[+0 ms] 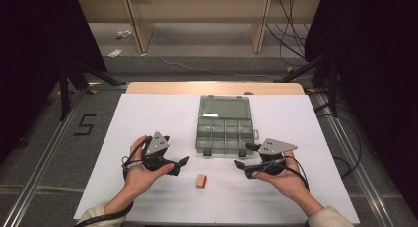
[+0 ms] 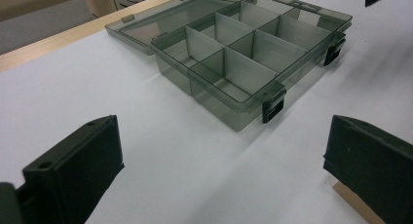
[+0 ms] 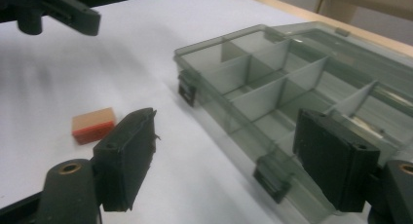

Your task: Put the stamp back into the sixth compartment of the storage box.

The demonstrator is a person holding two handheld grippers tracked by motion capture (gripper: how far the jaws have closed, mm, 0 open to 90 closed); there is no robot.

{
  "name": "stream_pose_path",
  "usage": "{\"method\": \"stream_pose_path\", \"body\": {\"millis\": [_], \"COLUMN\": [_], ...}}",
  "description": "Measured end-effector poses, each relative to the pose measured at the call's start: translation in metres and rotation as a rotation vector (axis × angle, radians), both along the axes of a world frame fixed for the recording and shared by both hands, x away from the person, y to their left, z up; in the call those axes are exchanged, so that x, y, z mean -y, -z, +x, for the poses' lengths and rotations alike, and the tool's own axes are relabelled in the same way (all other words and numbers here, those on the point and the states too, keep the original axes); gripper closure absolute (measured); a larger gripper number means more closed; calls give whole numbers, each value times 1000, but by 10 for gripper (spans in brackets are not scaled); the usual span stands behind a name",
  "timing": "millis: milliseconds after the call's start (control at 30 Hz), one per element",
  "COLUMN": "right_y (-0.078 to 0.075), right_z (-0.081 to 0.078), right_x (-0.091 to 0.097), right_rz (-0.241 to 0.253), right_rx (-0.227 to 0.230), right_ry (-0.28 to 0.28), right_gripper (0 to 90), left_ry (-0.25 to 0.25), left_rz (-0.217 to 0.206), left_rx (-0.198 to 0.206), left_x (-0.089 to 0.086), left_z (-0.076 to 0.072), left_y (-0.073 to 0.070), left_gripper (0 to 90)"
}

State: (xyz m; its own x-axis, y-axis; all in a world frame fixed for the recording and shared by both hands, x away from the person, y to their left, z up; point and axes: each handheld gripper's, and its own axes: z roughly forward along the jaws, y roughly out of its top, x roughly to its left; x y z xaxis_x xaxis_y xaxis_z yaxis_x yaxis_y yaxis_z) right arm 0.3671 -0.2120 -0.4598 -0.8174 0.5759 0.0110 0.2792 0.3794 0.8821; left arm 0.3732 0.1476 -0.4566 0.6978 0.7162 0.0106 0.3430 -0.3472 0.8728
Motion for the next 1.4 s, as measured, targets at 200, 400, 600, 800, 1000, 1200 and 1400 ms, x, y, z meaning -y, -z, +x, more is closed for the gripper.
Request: {"method": "stream_pose_path", "body": {"millis": [200,400,600,800,1000,1200,1400], "right_y": [4,6,9,12,16,21,24], "right_z": [-7,-13,-16,-17,-16,-12,-11], "right_x": [-16,-30,-46,-58,-70,-82,-91], "right_rz": [-6,-22,-28,-39,-48,-59,-73], "right_rx": [-23,-33,-46,-54,-69,-82,-89], "right_ry": [-66,-120,-160,-193,-214,-234,-251], "right_gripper": [251,251,254,261,265,266,265], "left_ry": [0,-7,-9,-11,-9,-11,-11], "left_rz": [3,-3,-2,0,1,2,1], "left_rx": [0,-2,-6,-10,-7,-7,-7], "left_x": [1,-1,0,0,1,1,1], "left_z": [1,1,3,3,3,3,3], "left_y": [0,0,1,2,2,2,2], "left_gripper": [0,0,0,0,0,0,0]}}
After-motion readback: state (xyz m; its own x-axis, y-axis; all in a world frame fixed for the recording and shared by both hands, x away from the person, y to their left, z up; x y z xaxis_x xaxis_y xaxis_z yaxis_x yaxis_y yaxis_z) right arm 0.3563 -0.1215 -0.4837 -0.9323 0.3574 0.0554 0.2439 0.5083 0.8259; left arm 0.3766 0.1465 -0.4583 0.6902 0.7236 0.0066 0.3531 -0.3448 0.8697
